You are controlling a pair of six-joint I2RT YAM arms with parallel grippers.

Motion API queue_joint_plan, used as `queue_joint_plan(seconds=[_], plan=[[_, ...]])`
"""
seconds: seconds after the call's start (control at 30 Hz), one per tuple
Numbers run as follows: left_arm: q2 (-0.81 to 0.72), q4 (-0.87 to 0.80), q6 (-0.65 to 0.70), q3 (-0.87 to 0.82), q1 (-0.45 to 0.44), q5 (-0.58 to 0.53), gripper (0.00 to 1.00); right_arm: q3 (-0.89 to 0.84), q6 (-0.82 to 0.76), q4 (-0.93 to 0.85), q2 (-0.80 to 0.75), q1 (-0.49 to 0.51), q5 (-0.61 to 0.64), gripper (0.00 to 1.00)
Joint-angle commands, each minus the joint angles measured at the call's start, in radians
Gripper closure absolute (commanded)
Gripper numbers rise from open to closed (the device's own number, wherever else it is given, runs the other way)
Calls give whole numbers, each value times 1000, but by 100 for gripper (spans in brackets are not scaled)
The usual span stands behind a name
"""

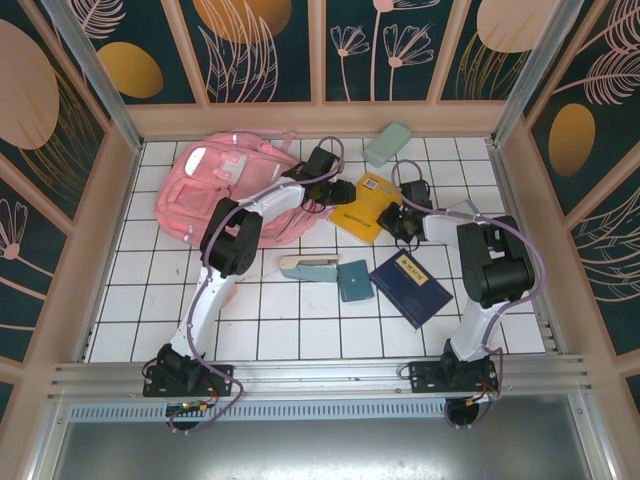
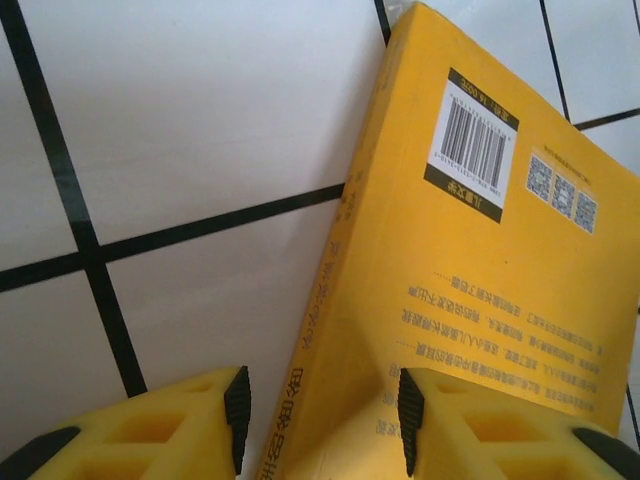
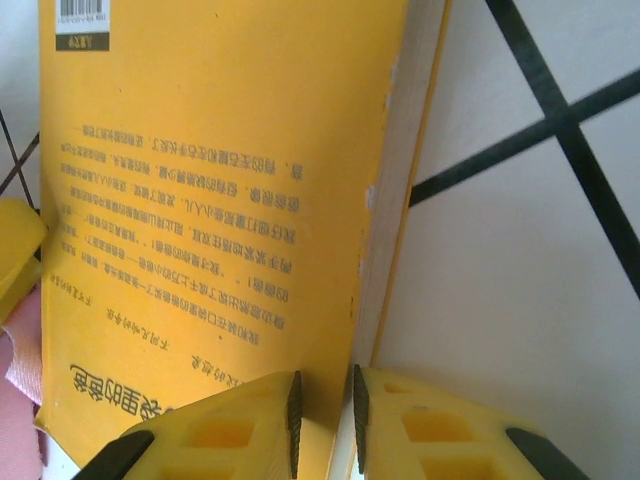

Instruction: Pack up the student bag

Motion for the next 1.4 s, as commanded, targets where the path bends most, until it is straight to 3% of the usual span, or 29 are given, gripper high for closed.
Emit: queue_joint_plan(seconds=[0.0,0.23,0.43,0.67,0.83,1.03,1.17,1.3,1.37], plan=[[-27,-53,-9,-78,-9,118,55,29,-60,-49,35,-35,47,76],[-125,50,-78,-231,-38,217,55,64,-121,-64,66,-80,0,76],[-109,113,-137,-233,-43,289,55,45,-105,-29,97,-74,-56,76],[-155,461,-375,-343,-43,469,55,16,-81,-2,81,-65,-82,76],[-168,591,-467,-377,-42,510,56,10,-75,2,64,-65,-86,75],[-141,496,-412,-353,-41,473,57,15,-77,-6,52,-64,-85,75],[-129,759,-596,-429,-42,550,57,13,-77,-7,43,-65,-82,75],[-123,810,-633,-431,-42,555,56,12,-77,-10,37,-65,-81,75],[-123,745,-591,-409,-42,541,57,10,-77,-12,33,-66,-78,75]])
